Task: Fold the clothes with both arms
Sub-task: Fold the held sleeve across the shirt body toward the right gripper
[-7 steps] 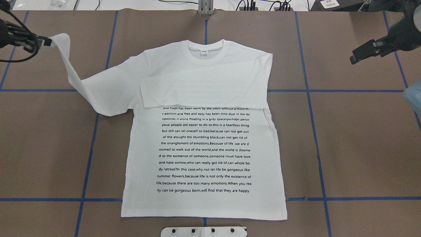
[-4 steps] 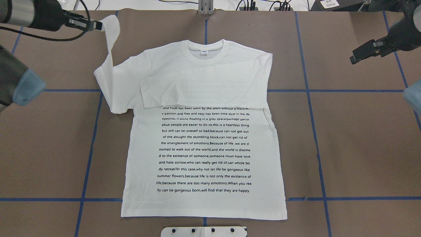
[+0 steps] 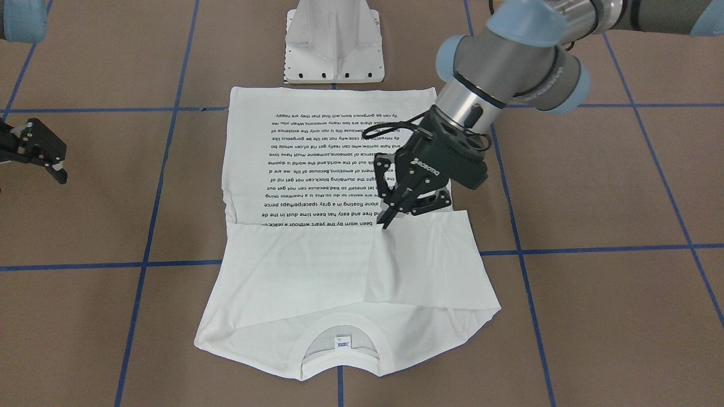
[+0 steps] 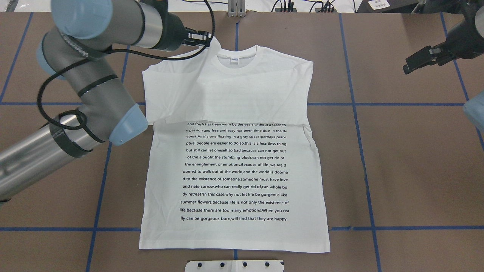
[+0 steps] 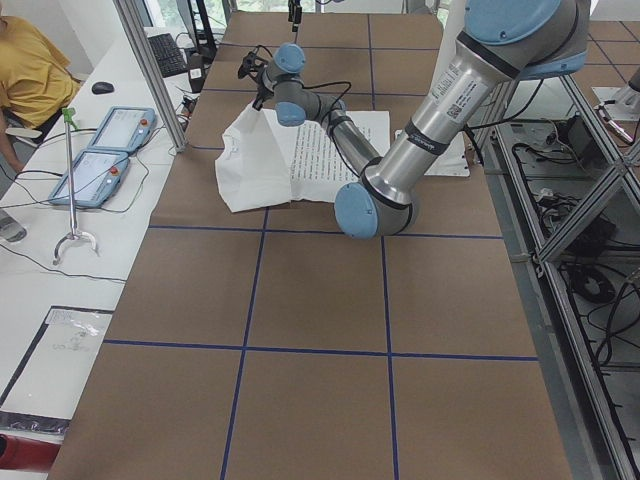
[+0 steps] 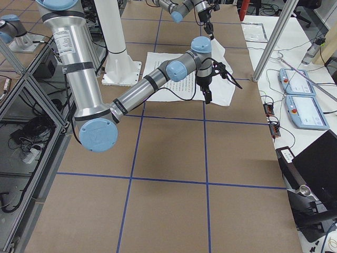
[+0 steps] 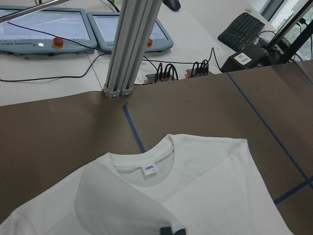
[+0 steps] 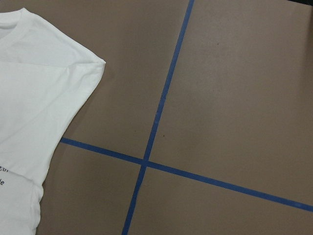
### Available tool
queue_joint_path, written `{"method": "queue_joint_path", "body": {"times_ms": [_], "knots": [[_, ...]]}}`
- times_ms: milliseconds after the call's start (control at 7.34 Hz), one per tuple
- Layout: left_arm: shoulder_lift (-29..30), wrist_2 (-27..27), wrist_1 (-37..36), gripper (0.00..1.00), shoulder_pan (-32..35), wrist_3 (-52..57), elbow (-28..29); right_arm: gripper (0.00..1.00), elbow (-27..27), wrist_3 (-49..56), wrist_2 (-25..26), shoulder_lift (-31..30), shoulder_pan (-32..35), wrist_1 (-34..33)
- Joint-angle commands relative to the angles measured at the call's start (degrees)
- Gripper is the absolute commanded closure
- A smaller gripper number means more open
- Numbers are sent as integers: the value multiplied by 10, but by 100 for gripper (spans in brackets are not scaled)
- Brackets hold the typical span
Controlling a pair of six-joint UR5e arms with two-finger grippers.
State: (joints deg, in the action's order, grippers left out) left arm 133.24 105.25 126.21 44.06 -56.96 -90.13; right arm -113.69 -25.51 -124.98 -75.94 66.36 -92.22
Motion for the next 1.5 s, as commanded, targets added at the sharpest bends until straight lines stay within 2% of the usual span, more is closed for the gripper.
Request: {"method": "queue_joint_path", "body": {"times_ms": [0,273,681,818,1090,1227,1363], "knots": [[56,-63,-6,100,-72,-19,51,0,0,-4,0,-3,1,0],[76,-105,-2,100,-127,-21,91,0,0,-12,0,-4,0,0],[116,-112,0,100,-162,-26,131,0,2,-12,1,-3,0,0],[111,-114,36,1,-175,-35,142,0,7,-12,1,-3,0,1],[99,-131,34,0,-176,-30,131,0,10,-12,2,7,-2,1],[83,-130,-11,0,-168,18,97,0,11,-24,3,17,-7,2],[55,-94,-78,0,-128,59,40,0,19,-62,16,46,-24,2]]}}
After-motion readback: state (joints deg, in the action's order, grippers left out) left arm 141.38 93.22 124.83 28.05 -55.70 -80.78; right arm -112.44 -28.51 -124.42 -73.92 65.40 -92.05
